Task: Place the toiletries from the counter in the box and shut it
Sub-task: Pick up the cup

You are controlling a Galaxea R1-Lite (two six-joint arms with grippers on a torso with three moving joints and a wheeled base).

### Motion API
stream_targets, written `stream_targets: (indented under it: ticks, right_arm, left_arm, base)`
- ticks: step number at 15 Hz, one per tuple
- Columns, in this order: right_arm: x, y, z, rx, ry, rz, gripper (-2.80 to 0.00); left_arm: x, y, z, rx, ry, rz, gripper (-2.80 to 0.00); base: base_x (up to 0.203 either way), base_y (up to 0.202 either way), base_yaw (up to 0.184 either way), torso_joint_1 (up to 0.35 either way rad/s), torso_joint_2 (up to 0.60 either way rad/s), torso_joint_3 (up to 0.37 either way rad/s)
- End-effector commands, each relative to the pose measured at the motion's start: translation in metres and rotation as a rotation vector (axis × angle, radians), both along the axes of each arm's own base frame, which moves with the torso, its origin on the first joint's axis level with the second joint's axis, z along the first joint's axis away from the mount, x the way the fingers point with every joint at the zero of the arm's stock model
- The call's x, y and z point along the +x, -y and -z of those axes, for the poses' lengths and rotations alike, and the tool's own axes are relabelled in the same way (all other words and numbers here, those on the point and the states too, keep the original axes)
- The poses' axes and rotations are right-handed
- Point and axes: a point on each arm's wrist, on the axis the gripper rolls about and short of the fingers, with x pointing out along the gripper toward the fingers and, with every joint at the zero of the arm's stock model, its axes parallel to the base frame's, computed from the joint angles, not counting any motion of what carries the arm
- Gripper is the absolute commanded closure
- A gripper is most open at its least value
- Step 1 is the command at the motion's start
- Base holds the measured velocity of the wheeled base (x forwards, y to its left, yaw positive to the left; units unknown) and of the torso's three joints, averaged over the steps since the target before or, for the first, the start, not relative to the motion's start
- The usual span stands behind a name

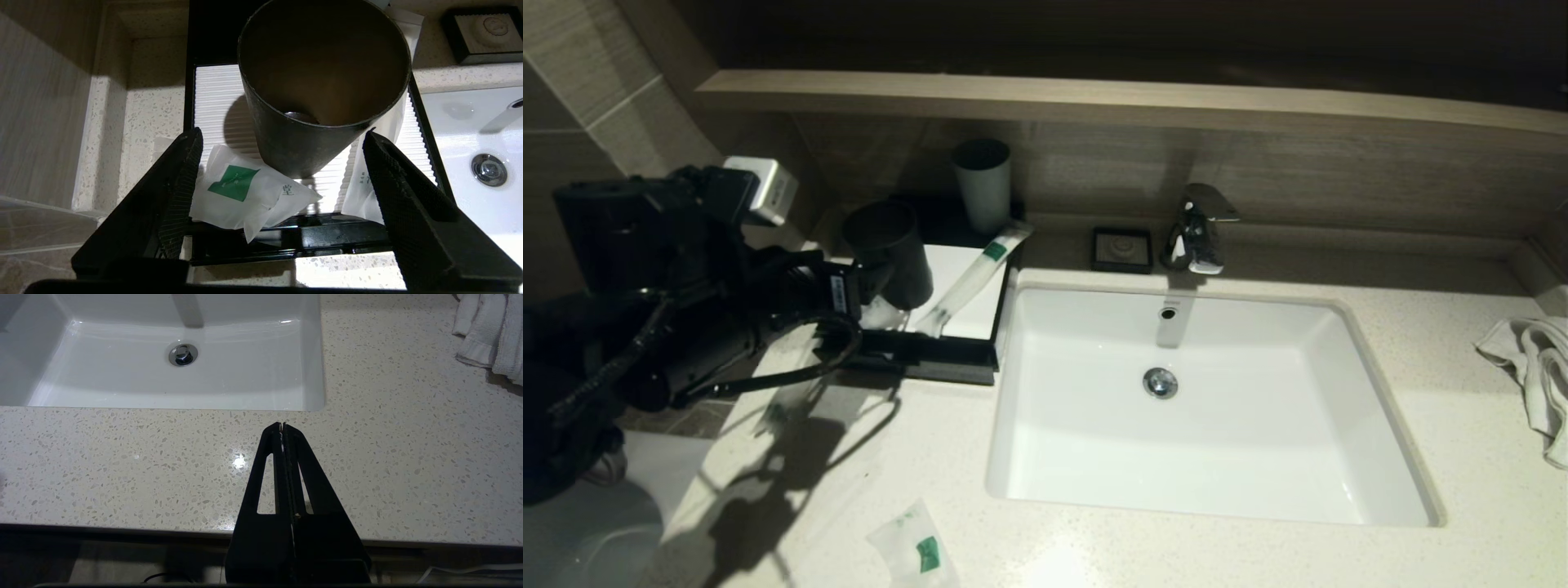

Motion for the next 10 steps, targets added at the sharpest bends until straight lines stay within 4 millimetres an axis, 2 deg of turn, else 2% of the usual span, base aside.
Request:
stream_targets:
  ticks: [1, 6, 10]
  right_arm:
    - [0.000, 0.000, 0.000, 0.001, 0.000, 0.000, 0.00]
    - [0.000, 0.000, 0.000, 0.001, 0.000, 0.000, 0.00]
    - [0.000, 0.000, 0.000, 0.001, 0.000, 0.000, 0.00]
  left_arm:
    - [0.004, 0.002, 0.000, 0.008, 0.005, 0.002, -2.80]
    - [0.007, 0.012, 0.002, 0.008, 0.005, 0.036, -2.80]
    - [0.017, 0.017, 0.009, 0.002, 0.023, 0.039, -2.80]
  base:
    - [0.000, 0.000, 0.000, 0.000, 0.00, 0.000]
    - [0.000, 0.000, 0.000, 0.000, 0.00, 0.000]
    - [0.000, 0.000, 0.000, 0.000, 0.00, 0.000]
